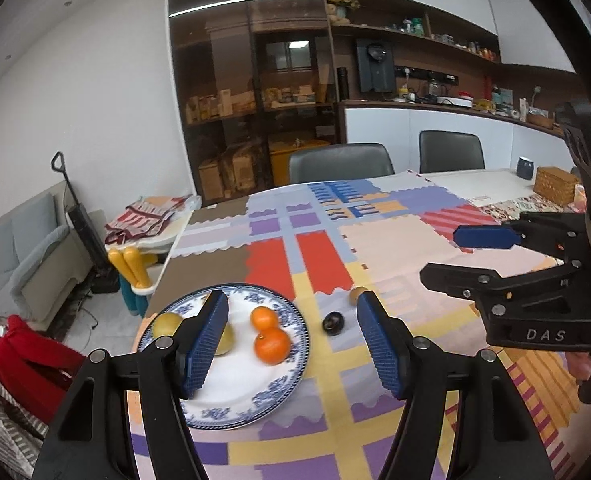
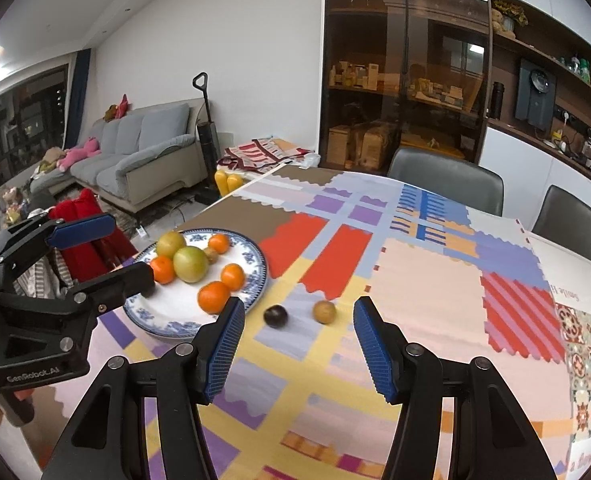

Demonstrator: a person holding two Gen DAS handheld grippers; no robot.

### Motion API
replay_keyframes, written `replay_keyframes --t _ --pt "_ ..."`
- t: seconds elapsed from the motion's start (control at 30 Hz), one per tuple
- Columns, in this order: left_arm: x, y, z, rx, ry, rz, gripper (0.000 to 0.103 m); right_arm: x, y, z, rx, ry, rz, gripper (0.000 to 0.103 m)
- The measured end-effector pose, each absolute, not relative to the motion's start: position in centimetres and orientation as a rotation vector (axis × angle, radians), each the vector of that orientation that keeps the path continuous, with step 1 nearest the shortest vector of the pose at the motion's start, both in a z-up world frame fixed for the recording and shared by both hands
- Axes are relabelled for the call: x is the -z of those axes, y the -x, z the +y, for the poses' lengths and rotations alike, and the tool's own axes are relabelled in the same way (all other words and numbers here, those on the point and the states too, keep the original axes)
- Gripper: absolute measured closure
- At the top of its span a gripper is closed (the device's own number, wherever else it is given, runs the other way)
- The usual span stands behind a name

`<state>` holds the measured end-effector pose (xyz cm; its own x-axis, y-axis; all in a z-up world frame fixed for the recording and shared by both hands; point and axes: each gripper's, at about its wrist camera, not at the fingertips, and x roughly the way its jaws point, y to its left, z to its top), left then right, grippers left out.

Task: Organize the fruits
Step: 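Move both tools back toward the dark plum and the kiwi, then grasp the dark plum with the left tool while the right tool grasps the kiwi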

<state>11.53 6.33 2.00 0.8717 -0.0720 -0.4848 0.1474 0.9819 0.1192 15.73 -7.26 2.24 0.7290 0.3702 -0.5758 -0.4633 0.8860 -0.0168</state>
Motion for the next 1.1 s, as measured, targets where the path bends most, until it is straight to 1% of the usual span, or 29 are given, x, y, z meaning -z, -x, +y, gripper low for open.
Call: replay_keyframes --t 0.33,0.5,0.7,0.83,0.9,0.97,1.1 --pt "1.4 -13.8 4.1 0.176 -0.182 0.542 0.038 0.5 -17.8 -8.9 -0.486 0.190 0.639 0.045" --pt "3.2 -15.8 3.6 0.196 -0.200 0.583 0.045 1.8 -19.0 -9.1 -0.494 0.187 0.661 0.045" --pt "4.8 -17.9 3.6 0.219 -0.212 0.631 0.052 3.3 -20.9 -8.9 -0.504 0.185 0.697 0.046" --pt "5.5 -18.9 3.5 0.239 -0.225 0.656 0.056 4.3 -22.2 -8.5 -0.520 0.181 0.731 0.051" --pt "5.8 -19.6 3.5 0.256 -0.226 0.674 0.060 4.8 -22.9 -8.3 -0.528 0.176 0.746 0.051" --pt "6.1 -20.1 3.4 0.267 -0.229 0.685 0.061 5.2 -23.5 -8.1 -0.529 0.172 0.757 0.055" --pt "6.8 -21.1 3.2 0.283 -0.231 0.721 0.063 6.1 -24.8 -7.8 -0.540 0.166 0.782 0.058"
